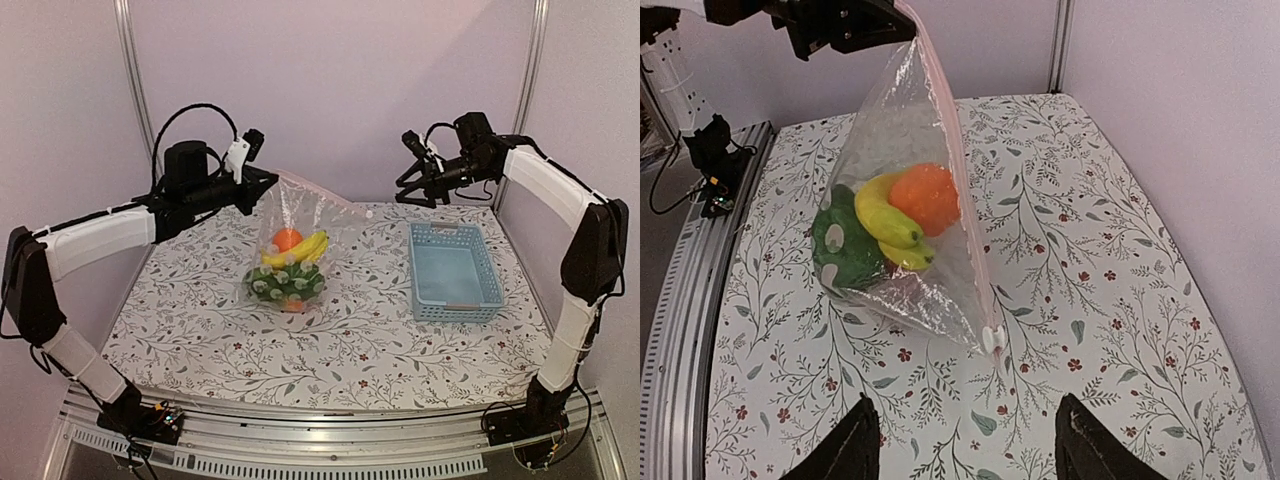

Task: Place the food in the zip-top bag and seal the zipper
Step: Place the zipper food storage bag at the center of the board.

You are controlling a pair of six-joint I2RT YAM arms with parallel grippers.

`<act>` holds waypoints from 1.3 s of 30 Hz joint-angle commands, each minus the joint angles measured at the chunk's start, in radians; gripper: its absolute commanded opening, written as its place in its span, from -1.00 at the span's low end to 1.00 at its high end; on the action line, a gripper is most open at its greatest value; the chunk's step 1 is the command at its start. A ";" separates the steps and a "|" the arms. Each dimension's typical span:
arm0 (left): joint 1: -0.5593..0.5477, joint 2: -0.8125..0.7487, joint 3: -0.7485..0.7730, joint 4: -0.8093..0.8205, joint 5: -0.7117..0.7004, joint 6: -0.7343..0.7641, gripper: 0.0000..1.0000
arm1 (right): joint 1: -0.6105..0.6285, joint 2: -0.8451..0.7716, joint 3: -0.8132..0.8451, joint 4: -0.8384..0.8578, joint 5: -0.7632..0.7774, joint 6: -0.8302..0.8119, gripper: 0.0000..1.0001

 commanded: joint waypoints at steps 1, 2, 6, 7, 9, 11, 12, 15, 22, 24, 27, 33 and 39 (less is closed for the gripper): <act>0.011 0.072 0.205 -0.019 0.117 0.048 -1.00 | -0.038 -0.079 -0.026 0.005 -0.016 0.063 0.18; 0.010 0.080 0.225 -0.028 0.134 0.049 -1.00 | -0.044 -0.093 -0.056 0.018 -0.012 0.068 0.19; -0.006 0.059 0.152 -0.038 0.172 0.079 -1.00 | -0.047 -0.179 -0.180 0.088 0.008 0.080 0.20; -0.019 0.050 0.107 -0.050 0.177 0.097 -1.00 | -0.048 -0.189 -0.200 0.098 0.009 0.087 0.20; -0.046 0.033 0.010 -0.076 0.183 0.124 -1.00 | -0.048 -0.204 -0.222 0.100 0.002 0.091 0.21; -0.093 0.021 -0.107 -0.088 0.181 0.130 -1.00 | -0.048 -0.210 -0.243 0.102 -0.004 0.093 0.22; -0.118 0.016 -0.138 -0.087 0.178 0.128 -1.00 | -0.048 -0.213 -0.255 0.104 -0.010 0.094 0.22; -0.203 -0.001 -0.249 -0.090 0.134 0.118 -0.98 | -0.047 -0.213 -0.283 0.105 -0.041 0.099 0.22; -0.294 -0.159 -0.366 -0.080 0.021 0.044 -0.19 | -0.048 -0.210 -0.305 0.091 -0.084 0.118 0.29; -0.294 -0.216 -0.370 -0.111 -0.003 0.041 -0.04 | -0.048 -0.217 -0.305 0.084 -0.074 0.121 0.30; -0.292 -0.271 -0.334 -0.236 -0.066 0.080 0.17 | -0.047 -0.245 -0.306 0.073 -0.042 0.127 0.33; -0.242 -0.303 -0.233 -0.324 -0.316 0.135 0.42 | -0.049 -0.342 -0.304 0.113 0.074 0.182 0.45; -0.129 -0.298 -0.081 -0.291 -0.546 0.017 0.94 | -0.118 -0.455 -0.375 0.352 0.297 0.455 0.98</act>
